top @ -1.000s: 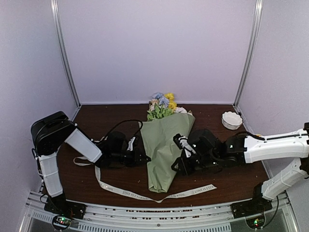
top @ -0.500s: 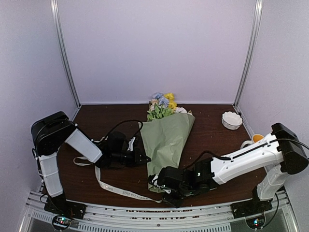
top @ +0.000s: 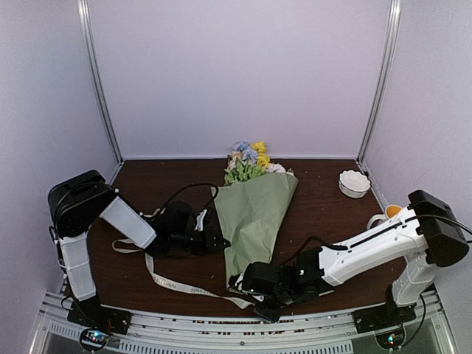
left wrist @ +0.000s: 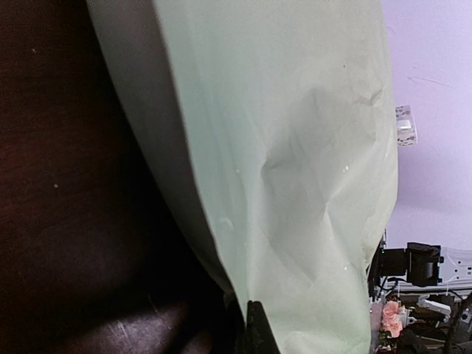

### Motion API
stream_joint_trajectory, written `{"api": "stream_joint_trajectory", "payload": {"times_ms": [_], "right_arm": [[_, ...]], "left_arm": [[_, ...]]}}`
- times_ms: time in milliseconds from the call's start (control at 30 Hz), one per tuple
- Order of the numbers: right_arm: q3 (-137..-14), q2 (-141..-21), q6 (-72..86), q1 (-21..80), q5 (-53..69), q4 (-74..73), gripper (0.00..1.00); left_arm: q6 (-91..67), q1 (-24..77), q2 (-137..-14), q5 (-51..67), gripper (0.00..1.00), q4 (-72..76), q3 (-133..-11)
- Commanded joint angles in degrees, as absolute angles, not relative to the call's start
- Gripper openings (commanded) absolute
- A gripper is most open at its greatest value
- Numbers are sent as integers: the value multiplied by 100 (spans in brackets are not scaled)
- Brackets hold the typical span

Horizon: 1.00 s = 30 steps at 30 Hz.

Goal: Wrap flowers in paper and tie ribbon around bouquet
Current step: Pick up the ribbon from the center of the board, then place the folded bouquet at the center of the board.

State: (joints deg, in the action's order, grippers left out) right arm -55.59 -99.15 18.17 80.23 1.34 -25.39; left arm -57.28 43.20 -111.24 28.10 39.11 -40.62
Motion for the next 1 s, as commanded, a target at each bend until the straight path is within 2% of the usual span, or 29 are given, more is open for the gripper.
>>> {"api": "stream_joint_trajectory", "payload": {"times_ms": [0,500,733,967], "right_arm": [[-5055,-9481,2268,7705,63,-2455,0],[-3949,-8910,3331,6635,523,-1944,0],[-3827,-8592,3654,6164,200,-2093,0],[-3693,-8394,3820,5187,-72,-1819,0]], "left_arm": [[-5641,4333,-11084,2794,0,4072,-4130],[-6216,4355,-10732,3106,0,4567,-4276],[-6333,4368,-10547,3118,0,4634,-4307],[-6410,4411,-10402,3099,0,4704,-4271]]}}
